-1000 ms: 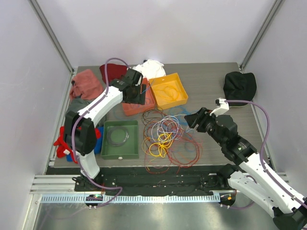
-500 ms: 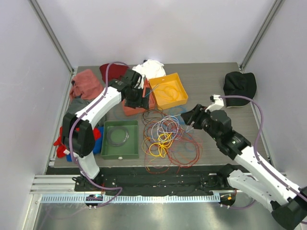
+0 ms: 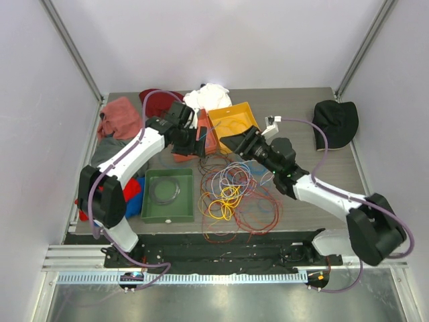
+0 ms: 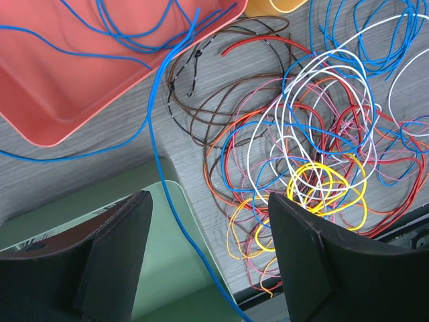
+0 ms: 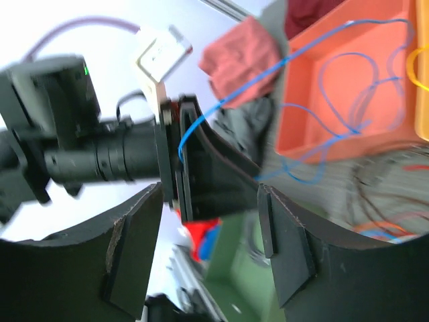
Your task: Untangle the cables
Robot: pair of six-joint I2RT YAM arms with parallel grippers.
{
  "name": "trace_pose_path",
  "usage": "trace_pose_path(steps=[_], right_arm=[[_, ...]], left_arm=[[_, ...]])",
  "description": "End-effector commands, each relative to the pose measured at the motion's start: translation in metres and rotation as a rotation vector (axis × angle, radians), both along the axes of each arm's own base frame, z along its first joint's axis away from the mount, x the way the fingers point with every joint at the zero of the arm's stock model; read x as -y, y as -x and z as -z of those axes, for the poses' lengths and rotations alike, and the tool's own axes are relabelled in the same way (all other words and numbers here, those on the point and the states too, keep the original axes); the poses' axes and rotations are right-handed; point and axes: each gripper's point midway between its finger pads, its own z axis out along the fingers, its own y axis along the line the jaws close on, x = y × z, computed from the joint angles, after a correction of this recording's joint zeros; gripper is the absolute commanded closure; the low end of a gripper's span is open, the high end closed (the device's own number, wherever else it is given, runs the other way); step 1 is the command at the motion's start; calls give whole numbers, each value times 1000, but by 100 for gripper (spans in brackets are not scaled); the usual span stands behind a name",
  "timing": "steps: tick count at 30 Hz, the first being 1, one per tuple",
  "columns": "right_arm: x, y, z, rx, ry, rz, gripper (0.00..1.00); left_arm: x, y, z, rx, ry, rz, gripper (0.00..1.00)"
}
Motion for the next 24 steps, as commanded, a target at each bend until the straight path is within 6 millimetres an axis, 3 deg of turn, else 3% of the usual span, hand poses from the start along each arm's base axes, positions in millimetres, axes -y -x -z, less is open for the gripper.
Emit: trace_pose_path(steps=[1, 6, 14, 24], right_arm=[[-12, -12, -67, 107, -291, -66, 34], [-25, -29, -66, 71, -416, -106, 34], [-46, -58, -67, 52, -470, -138, 38], [-56, -64, -77, 70, -434, -164, 69]], left_arm=[[4, -1, -22, 73, 44, 4, 26], [4, -1, -23, 79, 49, 1, 26], [8, 0, -23, 78, 56, 3, 26], [7, 2, -23, 85, 62, -1, 26]])
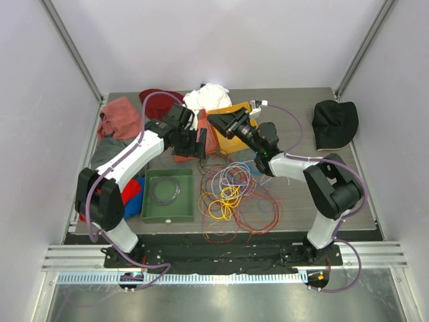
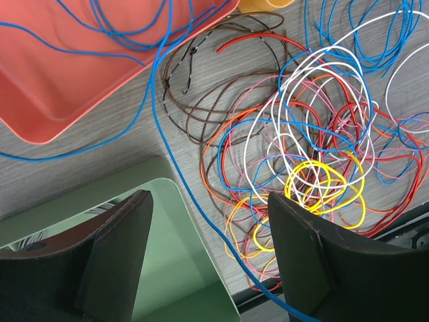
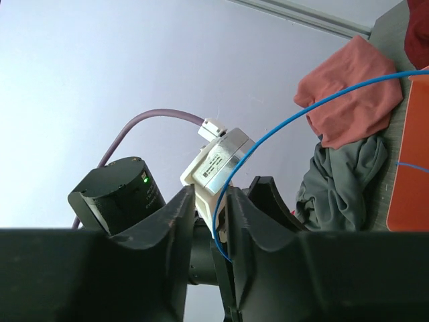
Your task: Untangle the cables
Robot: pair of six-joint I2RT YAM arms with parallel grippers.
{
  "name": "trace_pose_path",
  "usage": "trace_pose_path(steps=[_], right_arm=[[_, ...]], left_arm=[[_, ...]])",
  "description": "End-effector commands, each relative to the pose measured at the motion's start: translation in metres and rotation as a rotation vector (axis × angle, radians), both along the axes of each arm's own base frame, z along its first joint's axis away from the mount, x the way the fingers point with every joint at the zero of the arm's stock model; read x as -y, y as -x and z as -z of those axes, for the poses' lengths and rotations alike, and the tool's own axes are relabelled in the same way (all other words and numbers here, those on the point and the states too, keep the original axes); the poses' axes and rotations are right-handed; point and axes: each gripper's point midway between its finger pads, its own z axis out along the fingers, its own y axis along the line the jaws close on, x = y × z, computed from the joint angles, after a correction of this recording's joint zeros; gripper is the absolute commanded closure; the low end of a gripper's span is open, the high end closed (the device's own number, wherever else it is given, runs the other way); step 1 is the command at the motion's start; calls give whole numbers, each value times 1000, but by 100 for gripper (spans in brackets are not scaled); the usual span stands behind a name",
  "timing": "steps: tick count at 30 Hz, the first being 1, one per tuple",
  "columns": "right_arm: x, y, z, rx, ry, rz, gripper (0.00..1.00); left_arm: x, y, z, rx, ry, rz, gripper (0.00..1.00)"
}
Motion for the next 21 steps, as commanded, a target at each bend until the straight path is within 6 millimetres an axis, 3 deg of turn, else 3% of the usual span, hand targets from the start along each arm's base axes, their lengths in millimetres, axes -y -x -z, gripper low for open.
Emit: trace_pose_path(steps=[1, 5, 13, 16, 21], right_arm=[[-2, 2, -37, 104, -9, -13, 73], [-7, -3, -41, 118, 50, -13, 77], [-15, -14, -33, 97, 127, -11, 98], [-16, -18, -47, 135, 160, 0, 99], [-8, -20, -101, 221, 216, 43, 99]], left_arm=[[5, -2, -23, 67, 55, -4, 26], [7, 1, -25, 74, 66, -3, 27], [9, 7, -29, 89, 94, 0, 27], [7, 11, -30, 92, 98, 1, 26], [-1, 15, -25, 92, 77, -26, 23]])
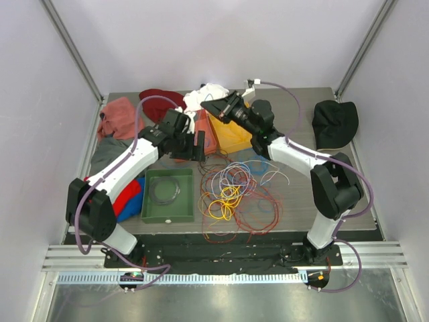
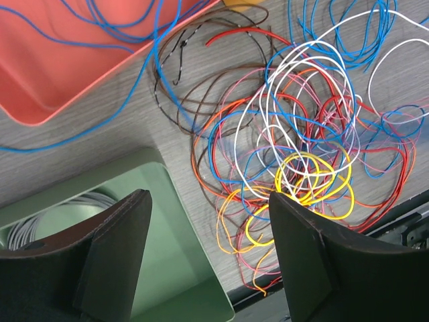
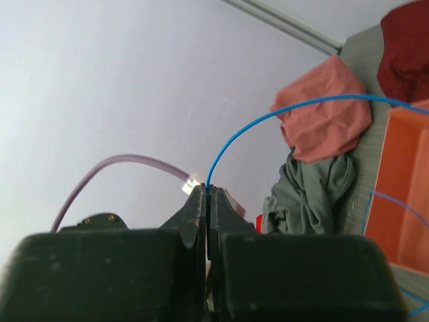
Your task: Untangle the cables
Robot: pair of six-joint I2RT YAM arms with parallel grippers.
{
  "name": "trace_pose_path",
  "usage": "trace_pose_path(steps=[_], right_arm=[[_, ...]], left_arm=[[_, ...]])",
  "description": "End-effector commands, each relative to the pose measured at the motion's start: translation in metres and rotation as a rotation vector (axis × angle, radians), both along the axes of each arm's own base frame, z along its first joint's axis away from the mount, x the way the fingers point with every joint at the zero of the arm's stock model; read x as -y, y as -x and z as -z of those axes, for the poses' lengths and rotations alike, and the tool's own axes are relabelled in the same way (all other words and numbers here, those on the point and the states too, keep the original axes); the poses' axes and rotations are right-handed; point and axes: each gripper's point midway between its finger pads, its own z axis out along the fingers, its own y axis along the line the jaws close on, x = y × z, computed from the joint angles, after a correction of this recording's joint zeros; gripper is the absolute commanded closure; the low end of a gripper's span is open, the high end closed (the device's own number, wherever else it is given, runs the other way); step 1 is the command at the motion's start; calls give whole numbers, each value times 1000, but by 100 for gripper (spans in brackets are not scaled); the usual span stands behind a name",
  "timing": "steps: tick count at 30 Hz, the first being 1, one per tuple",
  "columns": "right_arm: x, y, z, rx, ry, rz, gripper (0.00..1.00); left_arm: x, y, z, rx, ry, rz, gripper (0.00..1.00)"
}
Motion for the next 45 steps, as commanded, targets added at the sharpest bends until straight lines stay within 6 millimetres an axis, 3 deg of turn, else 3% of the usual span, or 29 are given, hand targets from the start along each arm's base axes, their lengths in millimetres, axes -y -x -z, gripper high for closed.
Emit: trace_pose_path(steps=[1, 2, 3, 4, 5, 6, 8, 10, 11, 13, 14, 16, 17, 20, 24, 26, 27, 30, 32, 33, 34, 35, 36, 37, 40, 41, 45], right_arm=[[16, 3, -79, 192, 61, 49, 99], [21, 3, -104, 235, 63, 72, 99], [26, 0, -105, 218, 107, 99, 99], [33, 3, -121, 265, 135, 125, 99], [41, 4, -146, 309, 139, 158, 99], [48, 1, -147, 289, 177, 190, 99], [67, 8, -190, 377, 198, 259, 99], [84, 9, -210, 391, 221, 321, 99], [94, 17, -241, 449, 207, 348, 99], [107, 20, -262, 475, 216, 381, 99], [116, 31, -286, 513, 211, 402, 99], [124, 40, -302, 537, 216, 421, 99], [131, 54, -323, 577, 196, 435, 99], [147, 79, -347, 622, 174, 465, 99], [155, 99, -355, 641, 156, 462, 99], [154, 98, -347, 619, 163, 455, 99], [155, 101, -346, 618, 164, 453, 99], [154, 100, -337, 597, 171, 444, 99], [155, 103, -336, 596, 172, 444, 99], [156, 103, -336, 593, 172, 446, 99], [158, 105, -337, 595, 173, 450, 99], [159, 107, -338, 597, 171, 452, 99], [159, 107, -338, 596, 172, 452, 99], [159, 109, -339, 597, 169, 452, 99], [157, 109, -337, 586, 162, 438, 99], [158, 110, -337, 586, 159, 435, 99], [154, 112, -336, 571, 139, 410, 99]], left_arm=[[-1, 2, -12, 41, 24, -22, 21], [-5, 2, -9, 38, 11, -34, 15], [-7, 4, -6, 30, 1, -41, 12], [-8, 4, -5, 31, -3, -46, 0], [-10, 6, -4, 28, -6, -55, 0], [-12, 6, -2, 27, -11, -64, 0], [-14, 7, -4, 38, -7, -81, 0], [-15, 9, -2, 38, 2, -96, 0], [-16, 11, -4, 45, 11, -101, 0], [-19, 13, 0, 44, 11, -117, 0], [-20, 14, 0, 45, 12, -122, 0], [-24, 18, 3, 51, 9, -139, 0], [-25, 17, 3, 61, 14, -147, 0], [-27, 15, 1, 86, 30, -178, 0], [-16, 5, -10, 136, 107, -188, 0], [-4, 4, -14, 138, 177, -168, 0], [7, -5, -26, 190, 242, -154, 0], [25, -6, -40, 260, 337, -112, 0], [43, -8, -74, 424, 415, -45, 0], [45, -5, -72, 468, 415, -33, 0], [61, -3, -99, 582, 484, 8, 0], [65, 2, -114, 643, 519, 32, 0], [68, 7, -111, 686, 526, 67, 0], [79, 13, -134, 778, 592, 99, 0], [91, 23, -133, 869, 610, 159, 0], [93, 23, -149, 942, 653, 156, 0], [105, 13, -134, 993, 682, 129, 0]])
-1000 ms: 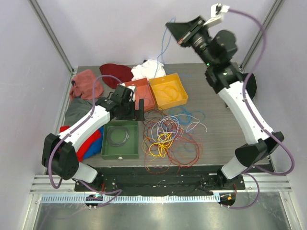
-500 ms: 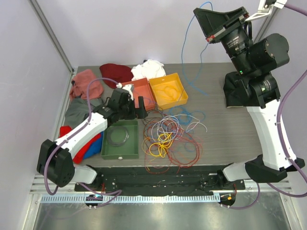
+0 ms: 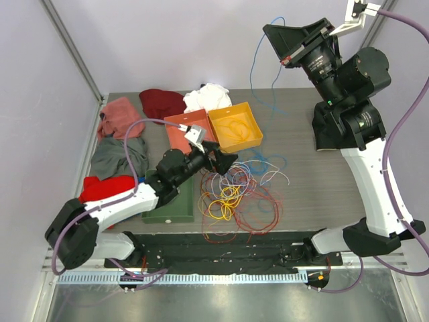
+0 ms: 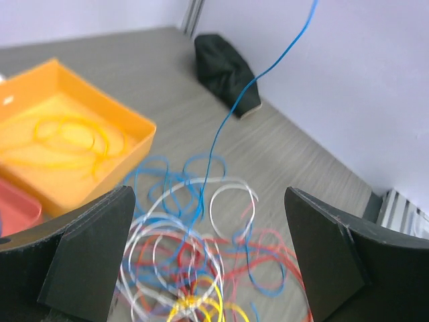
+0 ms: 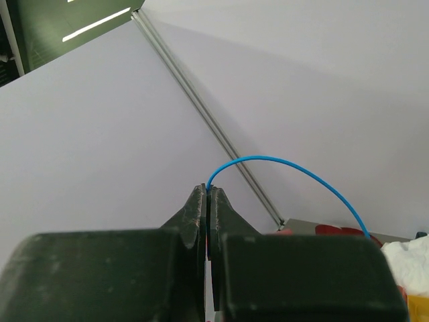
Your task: Untangle the cables
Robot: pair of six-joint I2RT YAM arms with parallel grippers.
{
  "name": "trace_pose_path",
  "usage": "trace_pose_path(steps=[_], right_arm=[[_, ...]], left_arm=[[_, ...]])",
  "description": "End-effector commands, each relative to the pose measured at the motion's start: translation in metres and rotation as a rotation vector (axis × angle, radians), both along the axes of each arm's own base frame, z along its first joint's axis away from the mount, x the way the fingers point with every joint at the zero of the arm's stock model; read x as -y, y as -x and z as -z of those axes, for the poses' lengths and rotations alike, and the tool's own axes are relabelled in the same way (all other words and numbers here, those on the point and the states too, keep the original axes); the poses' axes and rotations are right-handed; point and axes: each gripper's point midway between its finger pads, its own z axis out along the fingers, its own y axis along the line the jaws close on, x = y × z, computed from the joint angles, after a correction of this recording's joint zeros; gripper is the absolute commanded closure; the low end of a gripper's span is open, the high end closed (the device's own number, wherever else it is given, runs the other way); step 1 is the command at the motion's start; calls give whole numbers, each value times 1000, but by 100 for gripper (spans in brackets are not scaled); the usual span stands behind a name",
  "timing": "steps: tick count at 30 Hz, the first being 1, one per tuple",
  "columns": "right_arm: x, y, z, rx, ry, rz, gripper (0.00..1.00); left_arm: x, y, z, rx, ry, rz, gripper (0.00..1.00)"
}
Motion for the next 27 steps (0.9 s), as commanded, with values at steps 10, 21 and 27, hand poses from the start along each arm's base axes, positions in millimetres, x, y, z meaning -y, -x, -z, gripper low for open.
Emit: trace_pose_path(steps=[10, 21, 27], right_arm=[[-3, 31, -11, -3, -71, -111, 99], [-6, 48, -7, -26, -100, -185, 99], [-4, 51, -1, -32, -93, -179, 99]], left_arm=[[50, -22, -43, 284, 273, 28, 0], [96, -48, -21, 257, 331, 76, 0], [113, -58, -14, 246, 342, 91, 0]])
